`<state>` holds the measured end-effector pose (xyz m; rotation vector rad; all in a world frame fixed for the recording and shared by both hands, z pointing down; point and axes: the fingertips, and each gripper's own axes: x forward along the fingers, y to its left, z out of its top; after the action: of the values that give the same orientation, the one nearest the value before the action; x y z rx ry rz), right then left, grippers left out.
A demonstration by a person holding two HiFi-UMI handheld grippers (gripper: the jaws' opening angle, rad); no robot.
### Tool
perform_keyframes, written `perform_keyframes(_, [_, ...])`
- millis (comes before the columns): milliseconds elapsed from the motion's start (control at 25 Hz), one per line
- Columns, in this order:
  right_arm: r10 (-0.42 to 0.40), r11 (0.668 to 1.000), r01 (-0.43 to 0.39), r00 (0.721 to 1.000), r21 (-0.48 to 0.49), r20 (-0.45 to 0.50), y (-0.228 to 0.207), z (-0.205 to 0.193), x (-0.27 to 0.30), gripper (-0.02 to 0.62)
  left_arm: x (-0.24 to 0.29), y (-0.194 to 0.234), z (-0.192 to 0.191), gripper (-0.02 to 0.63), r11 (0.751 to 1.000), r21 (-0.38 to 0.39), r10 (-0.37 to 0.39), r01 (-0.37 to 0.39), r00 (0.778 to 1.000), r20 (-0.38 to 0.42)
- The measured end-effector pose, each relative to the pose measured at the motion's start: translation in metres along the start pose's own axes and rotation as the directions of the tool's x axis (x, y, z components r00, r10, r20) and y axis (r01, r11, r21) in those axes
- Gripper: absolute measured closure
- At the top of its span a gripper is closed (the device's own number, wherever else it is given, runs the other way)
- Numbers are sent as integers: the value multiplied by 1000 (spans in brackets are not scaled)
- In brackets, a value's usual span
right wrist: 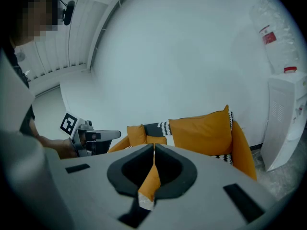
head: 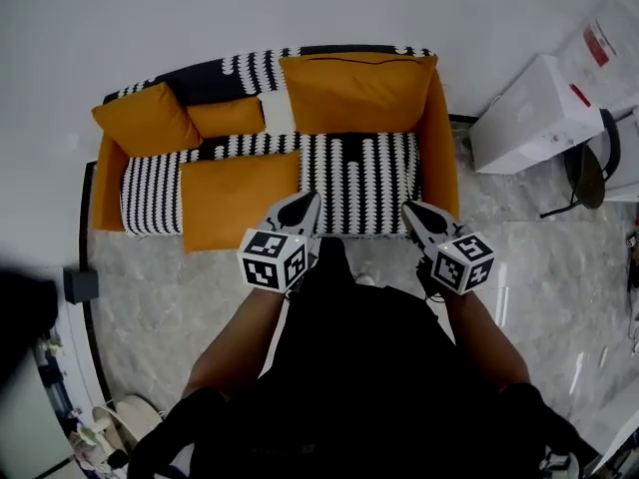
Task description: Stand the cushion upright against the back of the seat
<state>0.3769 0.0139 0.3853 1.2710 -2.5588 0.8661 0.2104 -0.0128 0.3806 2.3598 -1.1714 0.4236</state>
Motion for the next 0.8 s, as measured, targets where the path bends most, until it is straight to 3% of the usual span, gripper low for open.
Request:
perform_keyframes(160, [57, 998, -58, 998, 0, -24, 25, -28, -7, 557, -44, -5, -28, 591, 997, -27, 76, -75, 997, 16])
perform_keyframes(440, [172, 982, -177, 983, -60, -70, 82, -43, -4, 557, -122, 11, -52, 591, 974, -76, 218, -214, 975, 47])
perform_keyframes(800, [286, 945, -307, 944, -117, -162, 154, -62, 33, 557, -188, 41, -73, 591, 945, -121, 312, -303, 947, 69])
